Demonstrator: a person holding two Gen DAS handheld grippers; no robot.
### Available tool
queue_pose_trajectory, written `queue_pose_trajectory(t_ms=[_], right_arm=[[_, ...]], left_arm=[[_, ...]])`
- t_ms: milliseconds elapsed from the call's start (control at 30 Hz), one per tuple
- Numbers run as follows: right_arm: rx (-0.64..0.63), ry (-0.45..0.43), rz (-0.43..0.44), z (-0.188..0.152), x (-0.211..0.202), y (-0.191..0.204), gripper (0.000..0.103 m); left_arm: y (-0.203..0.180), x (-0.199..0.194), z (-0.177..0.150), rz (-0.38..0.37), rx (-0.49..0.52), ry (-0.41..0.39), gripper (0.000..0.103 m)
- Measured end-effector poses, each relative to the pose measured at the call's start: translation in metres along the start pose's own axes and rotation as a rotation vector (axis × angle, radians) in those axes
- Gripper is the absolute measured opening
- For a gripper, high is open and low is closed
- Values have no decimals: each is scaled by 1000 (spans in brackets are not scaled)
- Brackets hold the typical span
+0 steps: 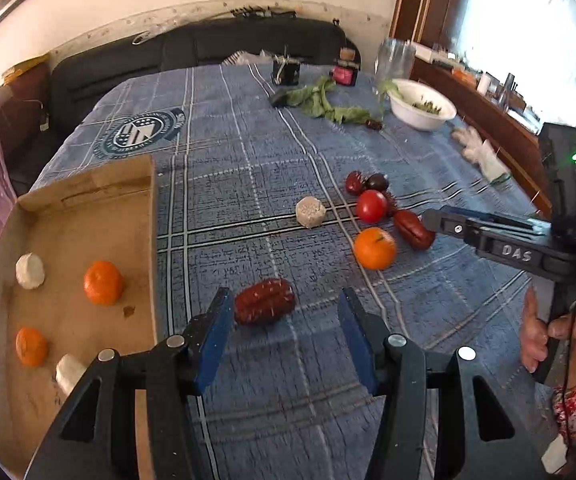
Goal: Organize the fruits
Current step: 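Grasp a red date with the left tool while the right tool grasps another red date, then place both red dates into the tray and open both tools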
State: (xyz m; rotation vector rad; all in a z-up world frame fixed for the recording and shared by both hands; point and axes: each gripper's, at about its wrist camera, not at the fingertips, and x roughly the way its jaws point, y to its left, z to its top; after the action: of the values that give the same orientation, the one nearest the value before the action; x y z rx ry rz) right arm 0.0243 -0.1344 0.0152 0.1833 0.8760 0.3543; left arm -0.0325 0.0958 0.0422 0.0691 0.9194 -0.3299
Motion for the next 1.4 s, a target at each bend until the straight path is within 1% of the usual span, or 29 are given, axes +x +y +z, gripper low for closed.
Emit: queue_pose_trajectory(t_ms=[167, 233, 367, 433, 467, 500, 533, 567, 600, 700, 767, 833, 933, 1033, 1133, 1200, 1300, 1333, 1400], right_arm=[[41, 28, 73, -1, 11, -9, 45], [39, 29, 78, -2, 13, -9, 45], [28, 37, 80, -3, 19, -4, 45], [17, 45, 81, -4, 24, 0, 45], [14, 42, 74, -4, 24, 1, 45], [12, 36, 67, -4, 25, 2, 44], [15, 35, 64, -5, 25, 3, 40], [20, 38, 69, -5, 27, 2, 33], [27, 36, 72, -5, 27, 1, 32], [39, 44, 61, -7, 22, 2, 32], [41, 36, 55, -7, 10, 6, 32], [42, 22, 63, -8, -3, 15, 33], [-3, -9, 87, -7, -29, 43, 33], [-54, -32, 126, -5, -47, 77, 33], [-109, -40, 191, 0, -56, 122, 33], [-142, -34, 227, 3, -53, 147, 33], [-194, -12, 262, 11, -35, 188, 33], [-215, 1, 264, 14, -22, 203, 33], [-226, 29, 267, 16, 0, 220, 33]], left_arm=[[-3, 30, 9, 16, 17, 64, 53], [-2, 38, 10, 24, 10, 87, 53], [2, 53, 8, 18, -25, 152, 53], [-2, 54, 8, 39, -12, 152, 53], [-3, 54, 7, 50, -4, 148, 52], [-6, 54, 7, 67, 8, 140, 39], [-7, 54, 6, 78, 20, 134, 27], [-7, 52, 6, 68, 23, 131, 27], [-5, 49, 5, 35, -3, 123, 27], [-2, 31, 3, -6, -50, 82, 27], [1, 10, 1, -38, -78, 36, 27], [9, -15, -1, -54, -111, -15, 27], [31, -48, -7, -40, -165, -75, 27], [65, -75, -18, 22, -233, -109, 27], [108, -92, -31, 73, -325, -121, 27], [132, -98, -39, 109, -374, -122, 27], [166, -102, -52, 182, -420, -118, 27], [174, -99, -55, 192, -431, -114, 27], [191, -89, -58, 190, -458, -91, 27]])
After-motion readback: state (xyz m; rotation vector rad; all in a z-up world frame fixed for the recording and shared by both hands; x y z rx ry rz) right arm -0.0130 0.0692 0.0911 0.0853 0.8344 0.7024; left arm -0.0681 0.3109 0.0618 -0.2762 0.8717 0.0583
